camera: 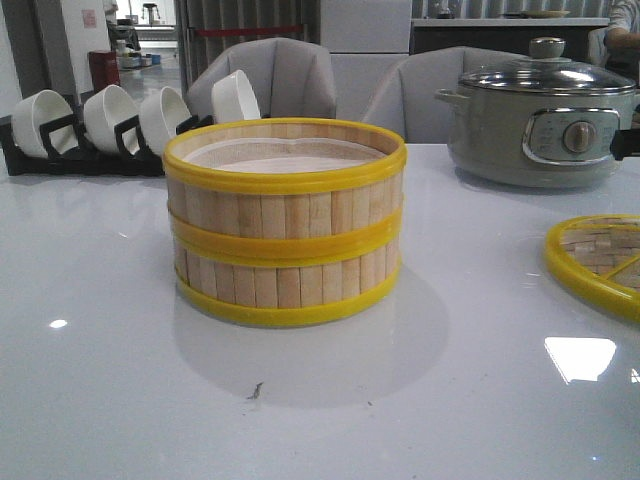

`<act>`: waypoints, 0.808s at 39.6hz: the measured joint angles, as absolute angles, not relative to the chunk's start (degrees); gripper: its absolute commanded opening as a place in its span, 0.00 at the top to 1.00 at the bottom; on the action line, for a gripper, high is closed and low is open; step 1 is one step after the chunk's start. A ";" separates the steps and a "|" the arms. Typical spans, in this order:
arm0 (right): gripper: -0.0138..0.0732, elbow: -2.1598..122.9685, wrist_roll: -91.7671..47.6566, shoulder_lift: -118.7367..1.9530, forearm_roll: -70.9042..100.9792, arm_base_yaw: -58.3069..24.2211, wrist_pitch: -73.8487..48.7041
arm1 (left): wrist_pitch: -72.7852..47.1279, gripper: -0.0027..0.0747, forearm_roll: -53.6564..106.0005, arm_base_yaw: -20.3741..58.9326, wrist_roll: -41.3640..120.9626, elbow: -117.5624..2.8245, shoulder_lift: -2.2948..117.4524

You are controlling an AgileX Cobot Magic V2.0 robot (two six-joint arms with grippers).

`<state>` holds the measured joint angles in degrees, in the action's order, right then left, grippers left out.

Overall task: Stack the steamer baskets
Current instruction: 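Grasp the lid's centre hub with the right gripper and lift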

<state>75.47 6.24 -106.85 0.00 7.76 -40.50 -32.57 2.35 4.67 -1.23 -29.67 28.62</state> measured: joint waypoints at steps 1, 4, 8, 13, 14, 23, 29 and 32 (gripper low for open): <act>0.50 75.47 6.24 -106.85 0.00 7.76 -40.31 | -32.57 0.86 2.35 4.67 -1.23 -29.67 28.62; 0.50 75.47 6.24 -106.99 0.00 7.76 -39.57 | -32.57 0.86 2.35 4.67 -1.23 -29.67 28.62; 0.50 75.47 6.24 -106.99 0.00 7.76 -38.61 | -32.57 0.86 2.35 4.67 -1.23 -29.67 28.62; 0.50 75.47 6.24 -106.99 0.00 7.76 -38.25 | -32.57 0.86 2.35 4.67 -1.23 -29.67 28.62; 0.50 75.47 6.24 -106.99 0.00 7.76 -38.25 | -32.57 0.86 2.35 4.67 -1.23 -29.67 28.62; 0.50 75.47 6.24 -107.27 0.00 7.76 -38.25 | -32.57 0.86 2.35 4.67 -1.23 -29.67 28.62; 0.50 75.47 6.24 -107.79 0.00 7.76 -38.11 | -32.57 0.86 2.35 4.67 -1.23 -29.67 28.62; 0.50 75.47 6.24 -107.93 0.00 7.76 -37.98 | -32.57 0.86 2.35 4.67 -1.23 -29.67 28.62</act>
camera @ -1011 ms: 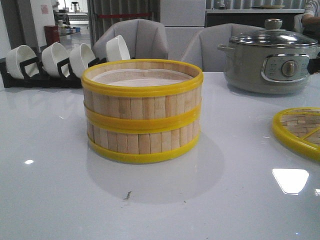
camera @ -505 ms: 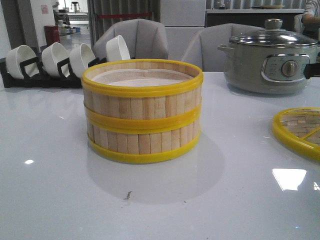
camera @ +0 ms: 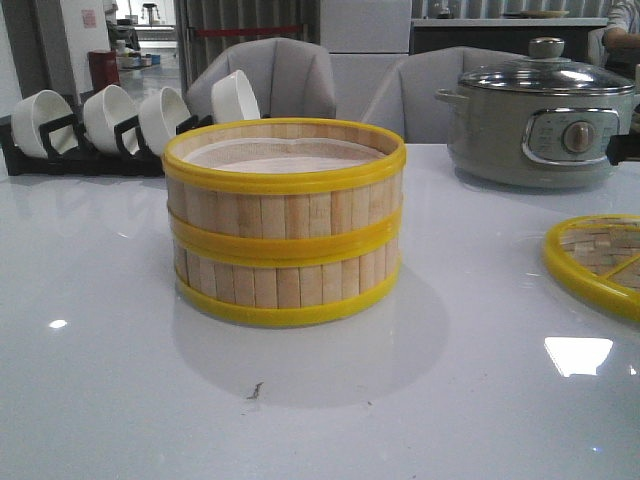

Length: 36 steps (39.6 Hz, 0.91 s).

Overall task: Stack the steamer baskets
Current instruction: 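Grasp the lid's centre hub with the right gripper and lift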

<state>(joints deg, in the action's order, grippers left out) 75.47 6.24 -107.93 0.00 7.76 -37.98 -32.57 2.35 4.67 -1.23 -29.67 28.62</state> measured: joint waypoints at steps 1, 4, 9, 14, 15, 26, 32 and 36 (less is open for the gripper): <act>0.50 75.47 6.24 -107.93 0.00 7.76 -37.98 | -32.57 0.86 2.35 4.67 -1.23 -29.67 28.62; 0.50 75.47 6.24 -107.93 0.00 7.76 -37.98 | -32.57 0.86 2.35 4.67 -1.23 -29.67 28.62; 0.50 75.47 6.24 -107.93 0.00 7.76 -37.98 | -32.57 0.86 2.35 4.67 -1.23 -29.67 28.62; 0.50 75.47 6.24 -107.93 0.00 7.76 -38.08 | -32.57 0.86 2.35 4.67 -1.23 -29.67 28.62; 0.50 75.47 6.24 -107.93 0.00 7.76 -38.08 | -32.57 0.86 2.35 4.67 -1.23 -29.67 28.62; 0.66 75.47 6.24 -107.93 0.00 7.76 -38.38 | -32.57 0.86 2.35 4.67 -1.23 -29.67 28.62; 0.77 75.47 6.24 -107.93 0.00 7.76 -38.51 | -32.57 0.86 2.35 4.67 -1.23 -29.67 28.62; 0.78 75.47 6.24 -107.93 0.00 7.76 -38.63 | -32.57 0.86 2.35 4.67 -1.23 -29.67 28.62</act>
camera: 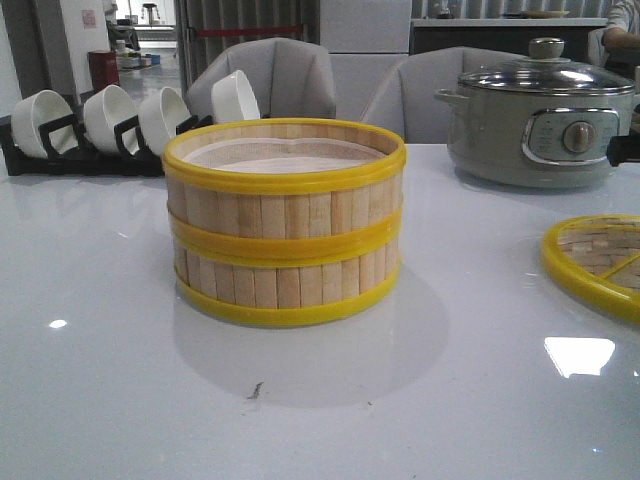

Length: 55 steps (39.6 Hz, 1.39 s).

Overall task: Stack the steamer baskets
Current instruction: 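Grasp the lid's centre hub with the right gripper and lift, then carry the lid over the stack and lower it on top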

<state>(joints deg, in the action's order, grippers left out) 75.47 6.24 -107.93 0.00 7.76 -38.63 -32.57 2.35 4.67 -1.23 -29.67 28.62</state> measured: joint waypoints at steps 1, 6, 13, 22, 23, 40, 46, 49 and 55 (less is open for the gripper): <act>0.78 75.47 6.24 -107.93 0.00 7.76 -38.63 | -32.57 0.86 2.35 4.67 -1.23 -29.67 28.62; 0.78 75.47 6.24 -107.31 0.00 7.53 -39.63 | -32.57 0.86 2.35 4.67 -1.23 -29.67 28.62; 0.78 76.20 6.34 -103.25 0.00 5.82 -41.35 | -32.57 0.86 2.35 4.67 -1.23 -29.67 28.62; 0.78 84.92 6.34 -100.01 0.00 1.51 -49.38 | -32.57 0.86 2.35 4.67 -1.23 -29.67 28.62; 0.78 86.52 6.34 -100.01 0.00 0.92 -50.72 | -32.57 0.86 2.35 4.67 -1.23 -29.67 28.62; 0.78 110.05 6.34 -103.50 0.41 -17.08 -61.31 | -32.57 0.86 2.35 4.67 -1.23 -29.67 28.62; 0.78 118.84 6.34 -109.47 0.61 -23.34 -64.42 | -32.57 0.86 2.35 4.67 -1.23 -29.67 28.62; 0.78 123.08 6.34 -112.96 0.74 -26.11 -65.80 | -32.57 0.86 2.35 4.67 -1.23 -29.67 28.62; 0.78 128.76 6.34 -118.88 1.01 -29.69 -67.43 | -32.57 0.86 2.35 4.67 -1.23 -29.67 28.62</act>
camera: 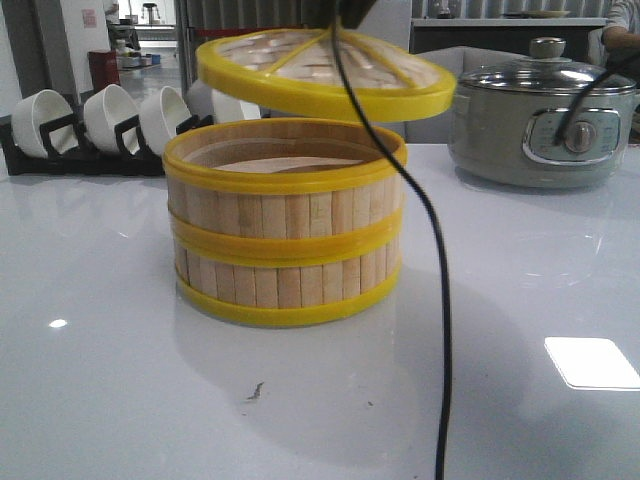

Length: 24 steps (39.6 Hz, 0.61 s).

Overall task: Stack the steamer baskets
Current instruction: 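Carry the lid over the stack and lower it on top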

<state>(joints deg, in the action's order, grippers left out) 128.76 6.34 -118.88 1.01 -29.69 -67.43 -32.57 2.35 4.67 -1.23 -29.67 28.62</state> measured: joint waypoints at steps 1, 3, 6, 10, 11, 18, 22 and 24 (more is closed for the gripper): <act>0.78 129.54 6.34 -119.59 1.10 -30.17 -67.57 | -32.57 0.86 2.35 4.67 -1.23 -29.67 28.62; 0.78 130.50 6.34 -121.09 1.14 -30.62 -67.82 | -32.57 0.86 2.35 4.67 -1.23 -29.67 28.62; 0.78 131.62 6.34 -122.75 1.14 -31.32 -67.93 | -32.57 0.86 2.35 4.67 -1.23 -29.67 28.62; 0.78 131.96 6.34 -124.15 1.14 -31.67 -67.93 | -32.57 0.86 2.35 4.67 -1.23 -29.67 28.62; 0.78 132.00 6.34 -124.27 1.14 -31.67 -67.93 | -32.57 0.86 2.35 4.67 -1.23 -29.67 28.62; 0.78 132.09 6.34 -124.60 1.14 -31.67 -67.81 | -32.57 0.86 2.35 4.67 -1.23 -29.67 28.62; 0.78 132.09 6.44 -124.72 1.14 -31.67 -67.33 | -32.57 0.86 2.35 4.67 -1.23 -29.67 28.62; 0.78 132.09 6.44 -124.72 1.14 -31.67 -67.19 | -32.57 0.86 2.35 4.67 -1.23 -29.67 28.62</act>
